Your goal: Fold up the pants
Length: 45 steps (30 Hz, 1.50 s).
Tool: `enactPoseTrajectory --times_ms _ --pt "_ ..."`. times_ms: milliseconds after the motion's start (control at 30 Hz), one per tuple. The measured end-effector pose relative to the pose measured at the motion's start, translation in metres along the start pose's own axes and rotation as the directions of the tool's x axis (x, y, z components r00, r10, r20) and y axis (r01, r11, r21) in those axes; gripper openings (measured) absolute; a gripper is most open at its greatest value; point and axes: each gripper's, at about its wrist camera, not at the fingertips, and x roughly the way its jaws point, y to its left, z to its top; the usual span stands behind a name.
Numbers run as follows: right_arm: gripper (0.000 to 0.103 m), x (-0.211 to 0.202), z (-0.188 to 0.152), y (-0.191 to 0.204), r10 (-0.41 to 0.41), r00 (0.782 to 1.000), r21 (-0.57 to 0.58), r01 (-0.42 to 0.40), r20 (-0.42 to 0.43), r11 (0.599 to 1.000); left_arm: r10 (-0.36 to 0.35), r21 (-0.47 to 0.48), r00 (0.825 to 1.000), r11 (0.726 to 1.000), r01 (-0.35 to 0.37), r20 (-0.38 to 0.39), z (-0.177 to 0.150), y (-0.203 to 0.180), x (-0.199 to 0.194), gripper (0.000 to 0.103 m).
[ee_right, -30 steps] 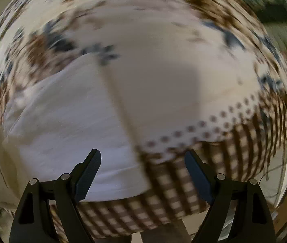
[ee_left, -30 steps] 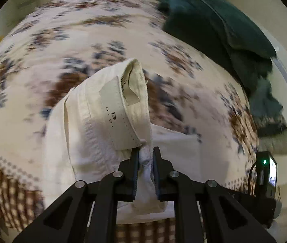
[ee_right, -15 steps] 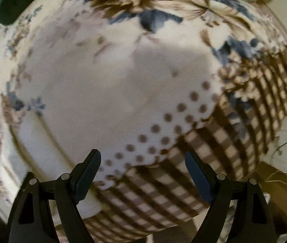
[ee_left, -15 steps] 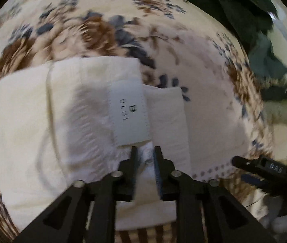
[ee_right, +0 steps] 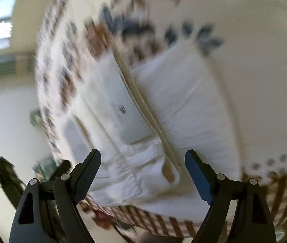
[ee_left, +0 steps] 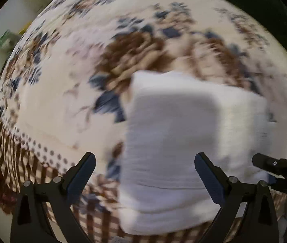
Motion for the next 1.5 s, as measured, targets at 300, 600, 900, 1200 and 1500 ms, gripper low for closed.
enactPoseTrajectory --times_ms 300,600,900,1200,1500 --pt "0.021 -0.039 -0.035 0.021 -0.180 0.972 -0.080 0.194 0.151 0.978 -0.009 -0.035 1.000 0.999 0.008 -0.004 -0.005 0.013 0.002 0.100" --pt "0.014 -0.118 -0.046 -0.005 -0.196 0.952 0.054 0.189 0.234 0.981 -0.112 -0.070 0.993 0.991 0.110 -0.025 0.004 0.013 -0.005 0.100" --pt "0.014 -0.126 -0.033 -0.078 -0.316 0.931 0.132 0.295 0.185 0.946 -0.153 -0.081 0.987 0.985 0.149 -0.044 0.015 0.006 0.007 0.100" --pt "0.069 -0.150 0.005 -0.094 -0.191 0.947 0.159 0.154 0.258 0.975 -0.318 -0.111 0.945 0.945 0.309 -0.080 0.078 -0.030 0.054 0.099" --pt "0.019 -0.109 0.063 -0.091 -0.121 0.960 0.088 0.102 0.253 0.991 -0.434 -0.146 0.895 0.897 0.417 -0.108 0.093 -0.035 0.100 0.029"
